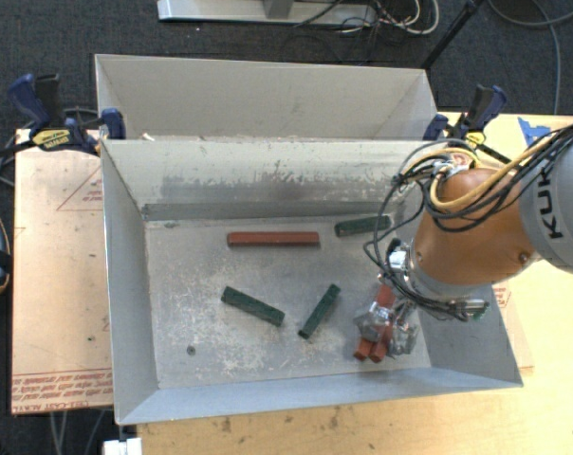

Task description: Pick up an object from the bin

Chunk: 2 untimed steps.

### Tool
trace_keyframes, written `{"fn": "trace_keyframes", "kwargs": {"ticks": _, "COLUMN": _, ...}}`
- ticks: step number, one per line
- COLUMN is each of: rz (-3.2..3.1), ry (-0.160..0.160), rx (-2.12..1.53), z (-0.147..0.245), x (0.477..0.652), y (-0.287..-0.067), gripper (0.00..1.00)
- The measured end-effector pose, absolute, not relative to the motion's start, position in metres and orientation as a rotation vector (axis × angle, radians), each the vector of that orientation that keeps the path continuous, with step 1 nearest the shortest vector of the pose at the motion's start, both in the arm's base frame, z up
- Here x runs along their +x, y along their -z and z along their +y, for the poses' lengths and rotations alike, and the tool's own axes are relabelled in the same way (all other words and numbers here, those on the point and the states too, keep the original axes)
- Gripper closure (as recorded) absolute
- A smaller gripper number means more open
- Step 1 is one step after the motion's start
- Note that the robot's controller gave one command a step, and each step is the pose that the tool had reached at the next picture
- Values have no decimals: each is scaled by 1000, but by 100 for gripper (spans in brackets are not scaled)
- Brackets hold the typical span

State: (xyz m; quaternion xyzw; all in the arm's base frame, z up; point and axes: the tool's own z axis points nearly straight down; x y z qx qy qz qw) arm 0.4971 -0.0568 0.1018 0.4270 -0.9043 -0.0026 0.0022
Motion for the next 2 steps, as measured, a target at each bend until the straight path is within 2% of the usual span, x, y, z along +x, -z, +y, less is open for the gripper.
{"fn": "trace_keyframes", "kwargs": {"ticks": 2, "rz": -2843, "ry": 3, "rx": 1340, "z": -57, "x": 499, "y": -137, "gripper": 100}}
